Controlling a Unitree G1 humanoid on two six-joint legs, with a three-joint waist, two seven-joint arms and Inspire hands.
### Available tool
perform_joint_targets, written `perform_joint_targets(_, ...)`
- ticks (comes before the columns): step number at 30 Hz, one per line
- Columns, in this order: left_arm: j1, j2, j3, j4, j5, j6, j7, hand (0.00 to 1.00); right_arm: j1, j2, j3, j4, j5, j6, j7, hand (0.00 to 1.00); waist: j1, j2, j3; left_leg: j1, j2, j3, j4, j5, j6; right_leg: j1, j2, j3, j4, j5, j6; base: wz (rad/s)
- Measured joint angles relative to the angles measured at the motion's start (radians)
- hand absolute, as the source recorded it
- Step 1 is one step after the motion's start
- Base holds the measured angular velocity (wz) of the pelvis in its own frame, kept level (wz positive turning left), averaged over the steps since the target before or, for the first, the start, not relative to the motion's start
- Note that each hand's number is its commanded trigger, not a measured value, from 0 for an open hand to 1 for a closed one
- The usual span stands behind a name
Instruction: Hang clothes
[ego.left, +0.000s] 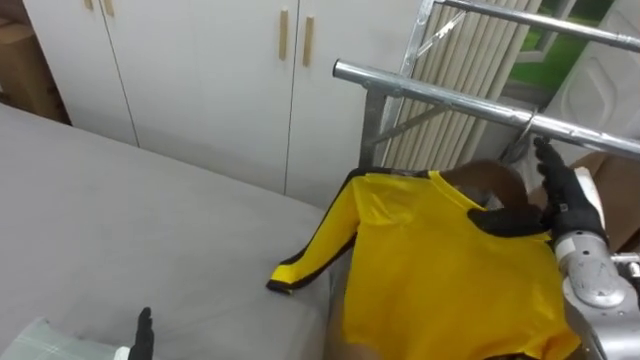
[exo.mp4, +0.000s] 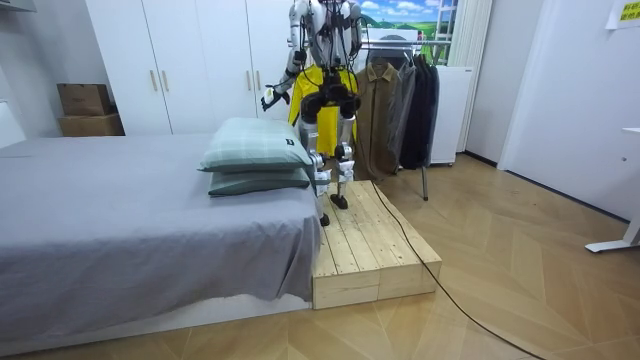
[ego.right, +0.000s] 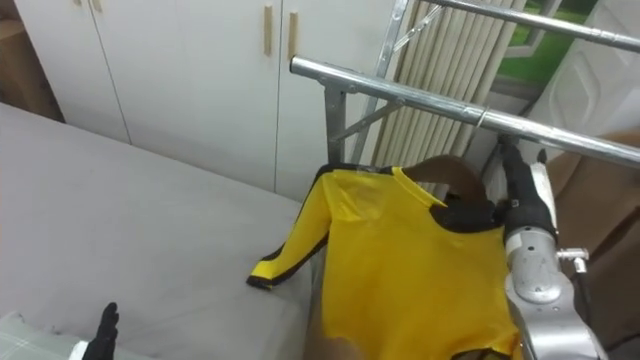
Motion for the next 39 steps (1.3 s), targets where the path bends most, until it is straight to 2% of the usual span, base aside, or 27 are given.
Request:
perform_joint_targets(4, -0.005, 0.000, -0.002, -0.007, 0.000, -0.005, 0.002, 0.00, 0.021, 0.000, 0.005, -0.037, -0.016, -0.015, -0.038, 0.00, -0.003, 0.000, 0.0000, 0.001, -0.002, 0.002, 0.000, 0.000, 0.000, -0.001, 0.000, 0.007, 0.000, 0.000, 0.000, -0.04)
perform_joint_targets(12, -0.007, -0.001, -0.003, -0.016, -0.001, -0.013, 0.020, 0.00, 0.047, 0.000, 0.009, -0.074, -0.030, -0.017, -0.062, 0.00, -0.018, 0.003, 0.0023, 0.008, -0.002, 0.012, 0.000, 0.000, 0.000, -0.003, 0.005, 0.021, 0.002, 0.000, 0.000, -0.05)
perform_joint_targets(16, -0.006, -0.001, -0.004, -0.021, -0.001, -0.014, 0.020, 0.00, 0.096, 0.000, 0.009, -0.153, -0.064, -0.017, -0.062, 0.00, -0.033, 0.009, 0.0032, 0.019, -0.002, 0.028, -0.004, 0.000, 0.000, -0.001, 0.014, 0.049, 0.005, 0.000, 0.000, -0.15)
perform_joint_targets(21, -0.004, -0.001, -0.018, -0.024, -0.001, -0.013, 0.017, 0.00, 0.135, 0.000, 0.005, -0.200, -0.074, -0.017, -0.062, 0.00, -0.059, 0.012, 0.0040, 0.019, -0.002, 0.035, -0.007, 0.000, 0.000, -0.011, 0.018, 0.059, 0.013, 0.000, 0.000, -0.06)
perform_joint_targets(25, -0.003, -0.001, -0.021, -0.026, -0.001, -0.013, 0.007, 0.00, 0.172, 0.000, -0.004, -0.216, -0.076, -0.017, -0.062, 0.00, -0.075, 0.026, 0.0037, 0.021, -0.001, 0.036, -0.016, -0.001, 0.000, -0.013, 0.020, 0.059, 0.014, 0.001, -0.001, -0.01)
perform_joint_targets(32, 0.000, -0.003, -0.021, -0.032, 0.000, -0.013, -0.006, 0.00, 0.278, 0.000, -0.003, -0.271, -0.114, -0.017, -0.062, 0.00, -0.079, 0.038, -0.0036, 0.017, -0.001, 0.042, -0.017, 0.000, 0.000, -0.025, 0.027, 0.074, 0.016, 0.002, -0.003, -0.09)
perform_joint_targets(39, 0.003, -0.003, -0.021, -0.030, -0.002, -0.013, -0.006, 0.00, 0.347, 0.003, -0.003, -0.277, -0.088, -0.017, -0.063, 0.00, -0.082, 0.041, -0.0039, 0.026, -0.002, 0.054, -0.015, 0.000, 0.000, -0.020, 0.029, 0.087, 0.014, 0.003, -0.004, -0.06)
